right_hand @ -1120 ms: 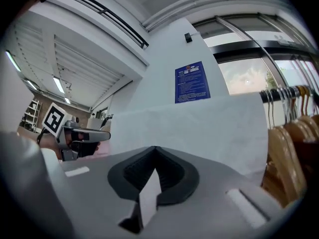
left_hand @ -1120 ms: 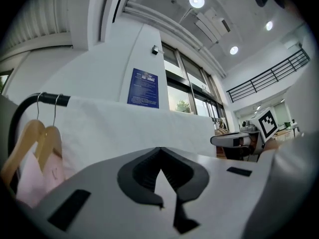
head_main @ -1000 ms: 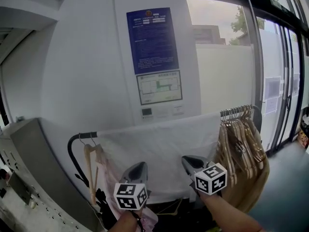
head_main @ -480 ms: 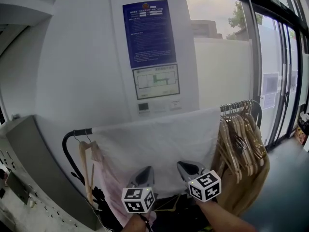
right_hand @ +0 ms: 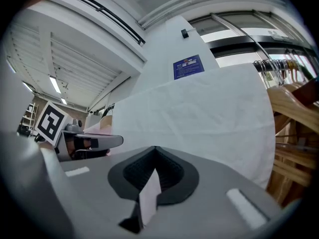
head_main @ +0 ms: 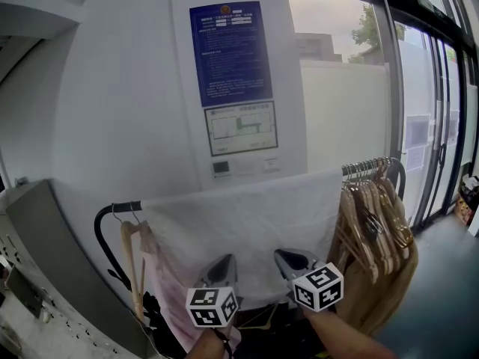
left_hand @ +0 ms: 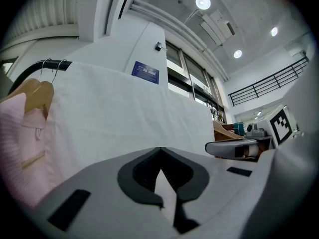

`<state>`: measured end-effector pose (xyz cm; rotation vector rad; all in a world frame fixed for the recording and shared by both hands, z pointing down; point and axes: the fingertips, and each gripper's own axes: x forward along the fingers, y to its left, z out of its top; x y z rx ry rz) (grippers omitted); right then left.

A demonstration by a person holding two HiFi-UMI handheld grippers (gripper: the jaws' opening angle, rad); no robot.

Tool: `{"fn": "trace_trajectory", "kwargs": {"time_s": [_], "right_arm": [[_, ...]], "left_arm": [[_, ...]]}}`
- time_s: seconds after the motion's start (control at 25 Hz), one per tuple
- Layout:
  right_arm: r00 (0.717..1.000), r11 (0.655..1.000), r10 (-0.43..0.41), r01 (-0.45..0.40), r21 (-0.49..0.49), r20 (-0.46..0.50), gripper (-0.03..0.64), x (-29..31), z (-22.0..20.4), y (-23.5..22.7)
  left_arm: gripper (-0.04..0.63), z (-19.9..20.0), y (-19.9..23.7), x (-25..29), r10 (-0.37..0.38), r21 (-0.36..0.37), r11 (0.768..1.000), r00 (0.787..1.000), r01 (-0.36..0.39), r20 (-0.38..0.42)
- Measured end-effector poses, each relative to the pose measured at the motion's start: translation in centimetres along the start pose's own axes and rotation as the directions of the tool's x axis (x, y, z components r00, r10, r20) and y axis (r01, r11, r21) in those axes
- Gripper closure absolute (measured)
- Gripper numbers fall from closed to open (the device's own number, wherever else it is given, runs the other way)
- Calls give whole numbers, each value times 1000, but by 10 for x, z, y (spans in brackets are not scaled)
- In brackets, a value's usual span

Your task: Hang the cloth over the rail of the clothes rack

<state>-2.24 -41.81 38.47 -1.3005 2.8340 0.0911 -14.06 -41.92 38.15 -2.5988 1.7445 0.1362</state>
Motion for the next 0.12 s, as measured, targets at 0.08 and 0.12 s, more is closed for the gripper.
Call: {"fn": "trace_trajectory", "kwargs": {"time_s": [0.08, 0.12], "right_arm": [[1000, 1000, -2, 2, 2, -2, 617, 1, 1, 0], [1000, 1000, -3, 3, 3, -4, 617, 2, 1, 0]], "left_arm": [[589, 1, 1, 0, -2, -1, 1000, 1000, 2, 0], [589, 1, 2, 0, -3, -1, 1000, 1000, 3, 0]]}}
